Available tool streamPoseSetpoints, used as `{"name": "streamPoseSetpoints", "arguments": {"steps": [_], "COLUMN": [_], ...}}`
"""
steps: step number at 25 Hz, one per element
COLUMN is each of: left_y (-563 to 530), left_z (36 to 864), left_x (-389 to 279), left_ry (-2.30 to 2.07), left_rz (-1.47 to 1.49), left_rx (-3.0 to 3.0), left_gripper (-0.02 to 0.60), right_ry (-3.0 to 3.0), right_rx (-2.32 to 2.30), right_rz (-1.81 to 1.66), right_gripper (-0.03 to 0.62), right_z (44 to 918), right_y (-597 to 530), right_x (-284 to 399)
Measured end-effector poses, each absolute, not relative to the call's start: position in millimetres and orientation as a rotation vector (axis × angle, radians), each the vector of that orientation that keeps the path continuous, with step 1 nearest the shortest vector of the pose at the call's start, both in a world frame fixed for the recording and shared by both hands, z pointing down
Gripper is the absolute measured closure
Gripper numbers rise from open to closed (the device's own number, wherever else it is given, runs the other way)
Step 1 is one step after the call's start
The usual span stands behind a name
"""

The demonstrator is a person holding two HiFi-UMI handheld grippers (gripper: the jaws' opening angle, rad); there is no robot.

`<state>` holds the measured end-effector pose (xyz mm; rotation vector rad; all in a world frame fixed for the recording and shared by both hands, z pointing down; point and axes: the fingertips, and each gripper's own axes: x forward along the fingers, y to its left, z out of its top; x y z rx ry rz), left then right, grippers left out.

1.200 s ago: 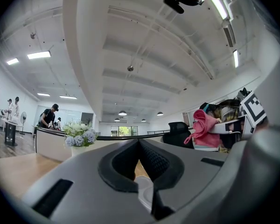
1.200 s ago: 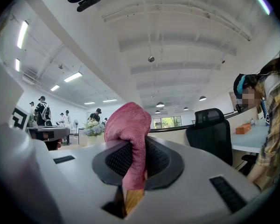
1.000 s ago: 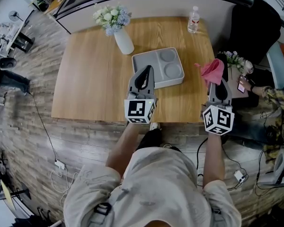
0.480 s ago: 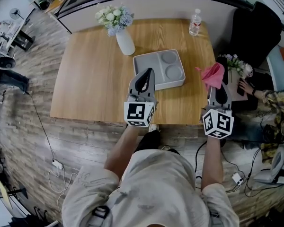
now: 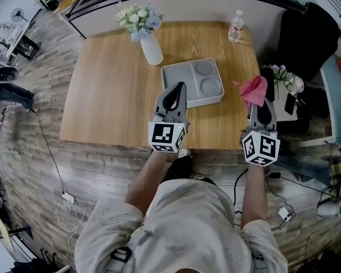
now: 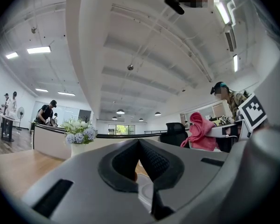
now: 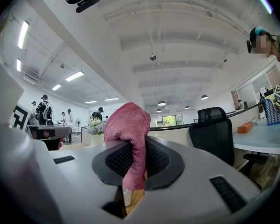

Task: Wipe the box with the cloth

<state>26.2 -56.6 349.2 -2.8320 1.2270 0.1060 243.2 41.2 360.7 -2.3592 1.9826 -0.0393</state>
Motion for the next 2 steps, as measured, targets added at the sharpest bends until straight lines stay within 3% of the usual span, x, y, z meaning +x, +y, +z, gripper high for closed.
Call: {"name": "streamPoseSetpoints", "arguments": {"steps": [2], "left_y": [-57.1], "left_z": [351.0], "left_x": [20.6], "left_ry": [1.228], "left_rz": [0.099], "left_rx": [-2.837], "left_gripper": [0.572], "right_ry": [1.997], "right_rx": [-2.346], "right_rz": [-0.051], "right_gripper": [0.531], "right_z": [364.4], "right_y": [38.6], "right_x": [236.1]}}
